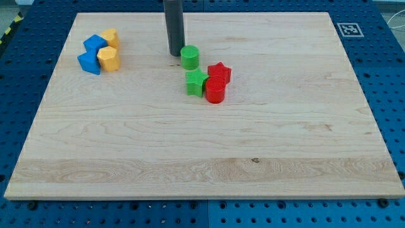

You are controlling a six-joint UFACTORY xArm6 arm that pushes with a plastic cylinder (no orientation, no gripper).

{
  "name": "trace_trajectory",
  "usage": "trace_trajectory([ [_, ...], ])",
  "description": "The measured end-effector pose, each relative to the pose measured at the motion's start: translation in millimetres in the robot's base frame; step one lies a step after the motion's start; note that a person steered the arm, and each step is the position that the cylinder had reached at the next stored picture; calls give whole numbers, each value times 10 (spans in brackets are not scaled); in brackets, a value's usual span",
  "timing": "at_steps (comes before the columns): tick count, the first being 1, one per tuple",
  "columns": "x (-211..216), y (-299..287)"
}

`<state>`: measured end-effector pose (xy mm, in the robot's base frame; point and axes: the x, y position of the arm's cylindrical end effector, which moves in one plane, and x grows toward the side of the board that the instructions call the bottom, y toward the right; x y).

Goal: Move the green circle to the green star

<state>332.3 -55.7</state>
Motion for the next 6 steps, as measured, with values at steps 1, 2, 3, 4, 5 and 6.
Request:
trace_trajectory([
  [1,-23,1],
  [2,-461,8],
  [3,-396,154],
  [4,-149,170],
  [5,98,198],
  [6,223,260],
])
